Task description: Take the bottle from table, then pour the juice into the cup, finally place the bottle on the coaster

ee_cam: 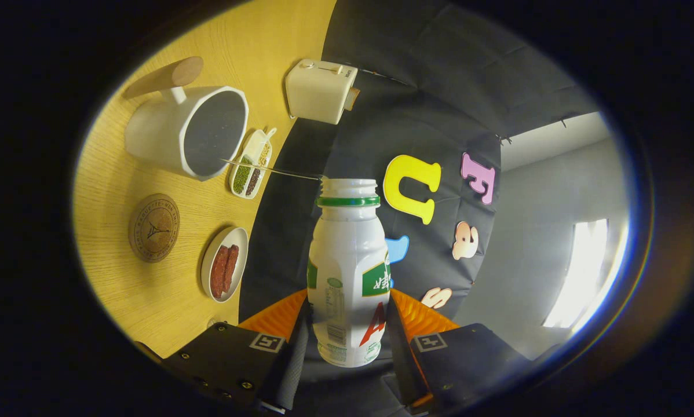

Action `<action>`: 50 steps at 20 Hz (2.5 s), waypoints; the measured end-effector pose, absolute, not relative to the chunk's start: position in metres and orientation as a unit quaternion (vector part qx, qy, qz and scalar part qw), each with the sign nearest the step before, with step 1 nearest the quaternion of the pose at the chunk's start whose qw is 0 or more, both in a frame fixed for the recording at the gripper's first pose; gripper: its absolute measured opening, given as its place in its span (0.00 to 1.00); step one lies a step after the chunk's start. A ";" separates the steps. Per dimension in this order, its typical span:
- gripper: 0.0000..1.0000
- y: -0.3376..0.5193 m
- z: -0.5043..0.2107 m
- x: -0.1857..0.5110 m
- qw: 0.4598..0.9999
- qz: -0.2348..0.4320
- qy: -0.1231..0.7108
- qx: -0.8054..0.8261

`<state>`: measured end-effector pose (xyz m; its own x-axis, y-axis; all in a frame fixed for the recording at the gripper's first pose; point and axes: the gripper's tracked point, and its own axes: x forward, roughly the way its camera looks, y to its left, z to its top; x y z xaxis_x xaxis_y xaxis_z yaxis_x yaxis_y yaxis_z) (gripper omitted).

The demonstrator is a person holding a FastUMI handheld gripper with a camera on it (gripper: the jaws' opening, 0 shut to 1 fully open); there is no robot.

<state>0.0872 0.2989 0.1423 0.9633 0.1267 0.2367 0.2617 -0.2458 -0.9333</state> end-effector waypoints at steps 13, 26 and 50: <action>0.66 0.307 0.142 0.086 0.580 -0.055 -0.130 -0.802; 0.66 0.315 0.132 0.085 0.534 -0.056 -0.140 -0.832; 0.66 0.332 0.104 0.083 0.429 -0.035 -0.159 -0.888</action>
